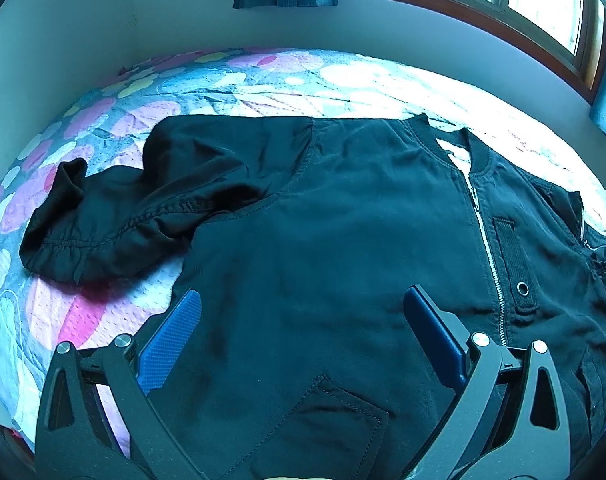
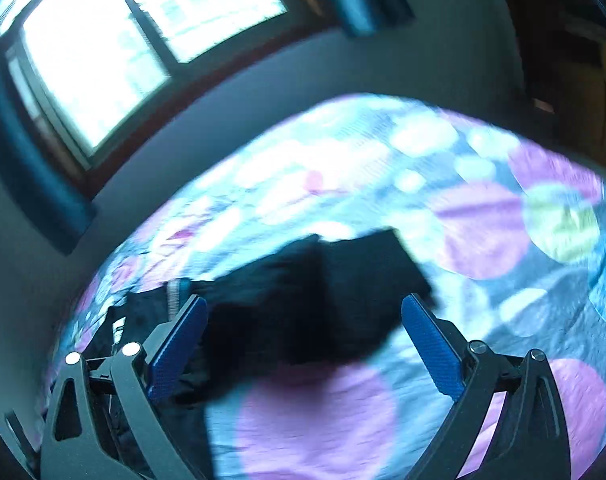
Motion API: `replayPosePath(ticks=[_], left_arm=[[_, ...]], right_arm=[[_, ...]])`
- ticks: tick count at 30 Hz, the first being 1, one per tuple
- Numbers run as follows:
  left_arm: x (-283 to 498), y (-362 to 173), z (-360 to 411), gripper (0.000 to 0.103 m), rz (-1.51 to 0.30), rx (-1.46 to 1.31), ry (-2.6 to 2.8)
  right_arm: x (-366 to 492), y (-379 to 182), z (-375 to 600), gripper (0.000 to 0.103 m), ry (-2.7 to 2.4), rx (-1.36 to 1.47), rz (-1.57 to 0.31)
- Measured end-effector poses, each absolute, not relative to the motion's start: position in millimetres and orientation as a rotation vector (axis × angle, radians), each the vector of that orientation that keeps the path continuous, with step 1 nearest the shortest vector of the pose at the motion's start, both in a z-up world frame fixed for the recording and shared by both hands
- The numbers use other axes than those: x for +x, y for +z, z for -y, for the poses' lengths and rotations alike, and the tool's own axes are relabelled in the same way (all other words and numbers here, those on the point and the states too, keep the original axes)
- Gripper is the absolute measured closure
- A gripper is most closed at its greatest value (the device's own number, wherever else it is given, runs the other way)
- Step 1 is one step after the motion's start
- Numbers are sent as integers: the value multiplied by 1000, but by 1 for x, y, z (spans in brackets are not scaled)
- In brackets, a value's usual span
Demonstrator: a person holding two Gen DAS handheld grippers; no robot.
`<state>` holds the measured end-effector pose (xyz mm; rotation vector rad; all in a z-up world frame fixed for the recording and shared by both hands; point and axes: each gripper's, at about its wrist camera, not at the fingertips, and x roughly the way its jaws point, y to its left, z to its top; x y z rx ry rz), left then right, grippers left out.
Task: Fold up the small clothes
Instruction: 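Grasp the black jacket's sleeve cuff with the right gripper, then lift the sleeve and lay it across the jacket front, open right gripper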
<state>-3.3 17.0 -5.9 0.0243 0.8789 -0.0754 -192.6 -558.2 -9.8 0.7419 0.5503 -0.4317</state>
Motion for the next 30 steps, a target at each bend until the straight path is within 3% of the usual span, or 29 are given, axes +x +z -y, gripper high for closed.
replayPosePath(ticks=[1, 2, 3, 7, 11, 14, 21, 30], left_arm=[[-3, -7, -16, 2, -885, 26, -77], [-2, -9, -15, 2, -892, 28, -77], [-2, -11, -14, 2, -899, 28, -76], [-1, -15, -12, 2, -916, 33, -70], [0, -15, -11, 2, -924, 42, -68], [2, -17, -10, 2, -933, 46, -71], [3, -16, -13, 2, -929, 46, -83], [4, -18, -20, 2, -937, 37, -80]], right_arm=[[-194, -19, 570, 20, -447, 773, -592], [-197, -29, 583, 44, -448, 816, -612], [-198, -41, 596, 55, -444, 877, -632], [-190, -76, 619, 55, -398, 1032, -685], [-190, -81, 627, 54, -385, 1095, -624], [-175, -81, 622, 88, -332, 1066, -654], [-228, -38, 650, 89, -597, 908, -492], [-266, -69, 685, 89, -726, 987, -535]])
